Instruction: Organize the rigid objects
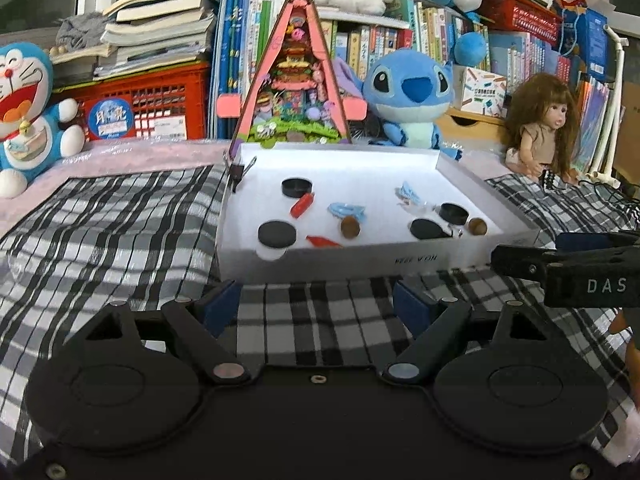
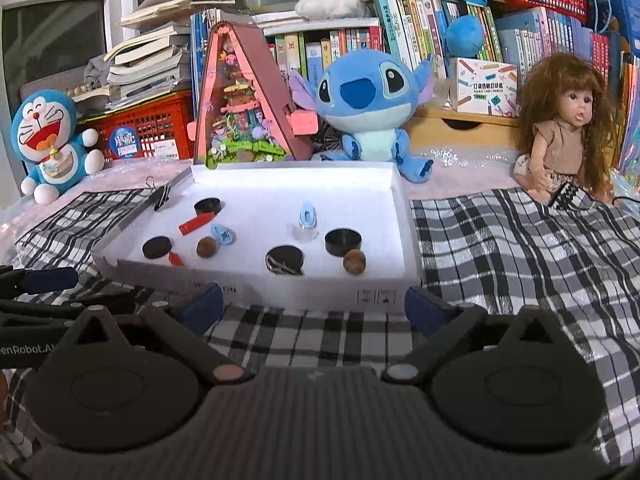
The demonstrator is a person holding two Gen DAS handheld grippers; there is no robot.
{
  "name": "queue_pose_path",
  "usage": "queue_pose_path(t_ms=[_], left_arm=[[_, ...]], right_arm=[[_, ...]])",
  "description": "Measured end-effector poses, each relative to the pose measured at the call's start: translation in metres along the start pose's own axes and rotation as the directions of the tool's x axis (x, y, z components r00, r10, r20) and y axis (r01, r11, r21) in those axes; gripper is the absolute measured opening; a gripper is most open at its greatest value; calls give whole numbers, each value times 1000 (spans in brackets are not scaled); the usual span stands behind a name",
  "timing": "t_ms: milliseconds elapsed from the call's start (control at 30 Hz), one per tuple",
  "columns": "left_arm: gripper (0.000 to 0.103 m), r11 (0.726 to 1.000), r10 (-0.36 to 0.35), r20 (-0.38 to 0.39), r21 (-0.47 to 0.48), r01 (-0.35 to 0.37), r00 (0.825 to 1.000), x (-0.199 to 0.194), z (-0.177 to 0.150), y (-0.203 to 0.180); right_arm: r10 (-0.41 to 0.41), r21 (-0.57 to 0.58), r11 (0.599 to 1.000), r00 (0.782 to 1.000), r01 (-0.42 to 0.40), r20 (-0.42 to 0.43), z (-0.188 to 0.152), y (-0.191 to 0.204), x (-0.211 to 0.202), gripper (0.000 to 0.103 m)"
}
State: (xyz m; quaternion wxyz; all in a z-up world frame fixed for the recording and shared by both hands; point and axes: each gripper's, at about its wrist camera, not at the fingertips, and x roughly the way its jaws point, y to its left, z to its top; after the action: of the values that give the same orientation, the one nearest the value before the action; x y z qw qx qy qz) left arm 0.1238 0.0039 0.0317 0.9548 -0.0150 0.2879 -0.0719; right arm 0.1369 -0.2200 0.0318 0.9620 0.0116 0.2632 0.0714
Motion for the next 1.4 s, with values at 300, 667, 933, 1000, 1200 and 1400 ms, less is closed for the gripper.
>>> queue_pose_path(t_ms=[300,667,933,1000,1200,1400], left_arm=[[83,999,33,-27,0,-33,999,6,-8,2],[83,997,71,-71,-7,-71,995,17,-14,4],[87,995,95,-54,14,-94,994,18,-19,1],[88,995,102,-53,16,-101,993,18,-20,0],[94,993,115,-63,3,-115,991,20,-20,2],[101,992,124,-72,-7,-124,990,22,-20,4]], right_arm=[[-13,-26,1000,1000,12,-27,-15,3,5,102],[-34,-8,999,998,34,-59,-24,1,14,103],[-46,10,999,994,48,-100,-30,-1,24,103],[-47,11,999,994,48,-97,-31,-1,24,103],[-69,-18,998,991,68,-111,-32,5,26,103],[-71,-16,997,991,69,-111,-32,5,25,103]])
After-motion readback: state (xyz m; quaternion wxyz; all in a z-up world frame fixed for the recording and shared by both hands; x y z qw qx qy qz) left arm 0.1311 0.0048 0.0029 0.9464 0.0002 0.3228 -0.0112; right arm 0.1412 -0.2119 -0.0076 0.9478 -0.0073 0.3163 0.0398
